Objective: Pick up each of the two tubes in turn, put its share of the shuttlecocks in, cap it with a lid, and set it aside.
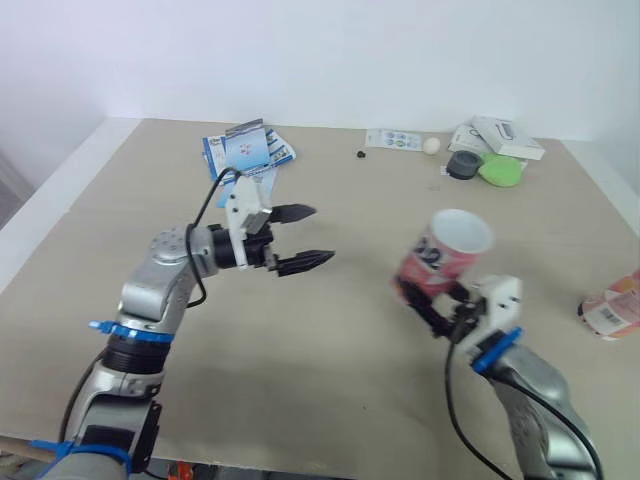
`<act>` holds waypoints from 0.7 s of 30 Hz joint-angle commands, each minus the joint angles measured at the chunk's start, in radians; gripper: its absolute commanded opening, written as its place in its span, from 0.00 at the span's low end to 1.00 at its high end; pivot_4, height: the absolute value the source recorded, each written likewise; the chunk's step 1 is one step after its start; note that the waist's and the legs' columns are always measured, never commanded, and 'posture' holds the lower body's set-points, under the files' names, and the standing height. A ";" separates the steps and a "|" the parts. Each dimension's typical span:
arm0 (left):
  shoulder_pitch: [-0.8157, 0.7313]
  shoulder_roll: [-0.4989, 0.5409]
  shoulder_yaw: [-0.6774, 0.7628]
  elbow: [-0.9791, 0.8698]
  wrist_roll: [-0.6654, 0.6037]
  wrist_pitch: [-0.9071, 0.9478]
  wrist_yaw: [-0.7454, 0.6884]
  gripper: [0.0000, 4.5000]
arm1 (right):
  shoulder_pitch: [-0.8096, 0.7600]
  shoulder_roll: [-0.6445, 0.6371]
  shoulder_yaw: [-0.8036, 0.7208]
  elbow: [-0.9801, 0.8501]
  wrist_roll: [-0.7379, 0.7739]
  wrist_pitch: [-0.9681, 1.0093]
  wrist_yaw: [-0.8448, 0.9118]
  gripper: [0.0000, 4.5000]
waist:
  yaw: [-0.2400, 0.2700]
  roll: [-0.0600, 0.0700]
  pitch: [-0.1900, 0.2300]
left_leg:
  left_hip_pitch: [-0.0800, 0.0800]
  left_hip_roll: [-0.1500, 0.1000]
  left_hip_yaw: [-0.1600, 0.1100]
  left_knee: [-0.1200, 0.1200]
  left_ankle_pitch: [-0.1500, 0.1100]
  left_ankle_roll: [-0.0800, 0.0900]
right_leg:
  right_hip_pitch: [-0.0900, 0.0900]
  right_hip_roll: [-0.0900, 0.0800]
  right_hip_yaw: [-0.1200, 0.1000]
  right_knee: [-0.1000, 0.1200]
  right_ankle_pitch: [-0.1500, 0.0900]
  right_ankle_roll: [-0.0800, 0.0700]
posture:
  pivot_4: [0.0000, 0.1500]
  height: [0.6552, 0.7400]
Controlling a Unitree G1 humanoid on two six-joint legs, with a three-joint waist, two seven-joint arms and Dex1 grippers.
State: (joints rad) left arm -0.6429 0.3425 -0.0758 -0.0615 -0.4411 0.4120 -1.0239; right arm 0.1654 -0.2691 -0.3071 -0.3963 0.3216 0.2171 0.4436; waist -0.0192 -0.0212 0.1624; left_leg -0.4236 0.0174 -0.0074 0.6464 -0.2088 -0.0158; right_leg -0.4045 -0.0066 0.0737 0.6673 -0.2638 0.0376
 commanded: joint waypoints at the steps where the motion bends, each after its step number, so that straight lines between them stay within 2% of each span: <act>1: -0.024 -0.063 -0.053 -0.016 -0.004 -0.013 0.026 1.00 | -0.010 0.058 -0.135 -0.045 -0.020 -0.029 -0.203 0.65 | -0.005 0.000 0.000 | 0.000 0.000 0.000 0.001 0.000 0.000 | 0.000 0.000 0.001 0.000 0.001 0.001 | 1.00 1.00; 6: -0.010 -0.138 -0.131 0.018 0.026 -0.053 0.026 1.00 | -0.077 0.070 -0.233 0.111 -0.008 -0.052 -0.312 0.65 | -0.008 0.000 0.000 | 0.002 -0.001 0.004 0.005 0.003 0.004 | 0.000 0.002 0.005 0.000 0.006 0.004 | 1.00 1.00; 15: 0.018 -0.121 -0.129 0.030 0.038 -0.069 0.040 1.00 | -0.108 0.053 -0.210 0.199 0.009 -0.054 -0.296 0.65 | -0.010 0.006 0.000 | 0.004 0.006 0.009 0.004 0.006 0.010 | 0.000 0.012 0.007 0.000 0.013 -0.002 | 1.00 1.00; 17: 0.024 -0.120 -0.126 0.030 0.042 -0.076 0.051 1.00 | -0.099 0.049 -0.205 0.203 -0.003 -0.059 -0.294 0.82 | -0.010 0.006 0.000 | 0.004 0.007 0.009 0.004 0.006 0.010 | 0.000 0.012 0.007 0.000 0.013 -0.003 | 1.00 1.00; 20: 0.040 -0.117 -0.129 0.019 0.046 -0.076 0.056 1.00 | -0.074 0.050 -0.191 0.173 -0.009 -0.071 -0.282 0.96 | -0.010 0.006 0.000 | 0.003 0.007 0.010 0.004 0.006 0.010 | -0.001 0.012 0.007 0.000 0.013 -0.003 | 1.00 1.00; 21: 0.046 -0.115 -0.131 0.016 0.047 -0.074 0.057 1.00 | -0.062 0.055 -0.188 0.158 -0.006 -0.074 -0.280 0.96 | -0.010 0.006 0.000 | 0.003 0.007 0.010 0.004 0.006 0.010 | -0.001 0.012 0.007 0.000 0.013 -0.002 | 1.00 1.00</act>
State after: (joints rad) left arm -0.6042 0.2220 -0.2186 -0.0181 -0.3942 0.3517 -0.9705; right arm 0.0821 -0.2114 -0.5010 -0.1909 0.3116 0.1680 0.1547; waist -0.0288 -0.0155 0.1628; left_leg -0.4205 0.0241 0.0024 0.6507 -0.2025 -0.0058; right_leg -0.4053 0.0054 0.0812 0.6668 -0.2511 0.0353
